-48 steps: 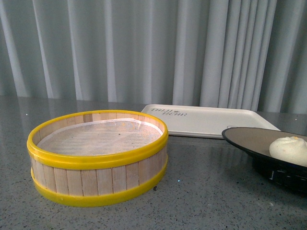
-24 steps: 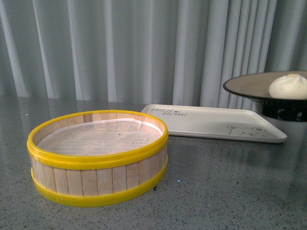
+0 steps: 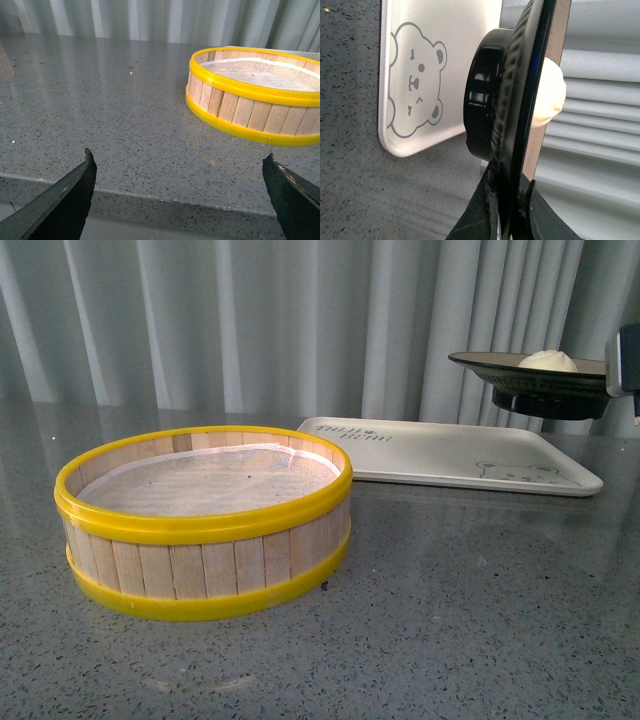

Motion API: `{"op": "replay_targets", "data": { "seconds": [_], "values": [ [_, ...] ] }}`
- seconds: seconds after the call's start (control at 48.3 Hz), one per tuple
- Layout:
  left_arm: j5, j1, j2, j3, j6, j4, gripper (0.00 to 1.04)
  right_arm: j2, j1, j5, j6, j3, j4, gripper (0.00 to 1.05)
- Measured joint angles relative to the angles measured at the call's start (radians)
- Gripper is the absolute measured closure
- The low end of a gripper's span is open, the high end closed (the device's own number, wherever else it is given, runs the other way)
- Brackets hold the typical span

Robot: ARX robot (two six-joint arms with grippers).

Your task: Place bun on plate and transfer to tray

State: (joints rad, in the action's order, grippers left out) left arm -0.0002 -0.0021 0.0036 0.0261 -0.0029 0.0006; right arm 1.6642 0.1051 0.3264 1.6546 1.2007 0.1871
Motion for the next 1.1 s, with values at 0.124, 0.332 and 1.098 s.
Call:
{"op": "replay_targets", "data": {
  "seconds": [0.124,0.332,1.098],
  "values": [
    [0.000,0.000,0.000,0.000,0.000,0.000,0.07,0.080,-0.006,-0.005,-0.016,0.066,0.000,1.02],
    [0.000,0.000,0.000,0.000,0.000,0.000,0.07,0.167,-0.027,-0.016,-0.016,0.127,-0.003,1.02],
    [0.000,0.000,0.000,0.000,0.000,0.000,0.07,0.293,-0.090,-0.058,-0.024,0.210,-0.035,1.02]
  ]
}}
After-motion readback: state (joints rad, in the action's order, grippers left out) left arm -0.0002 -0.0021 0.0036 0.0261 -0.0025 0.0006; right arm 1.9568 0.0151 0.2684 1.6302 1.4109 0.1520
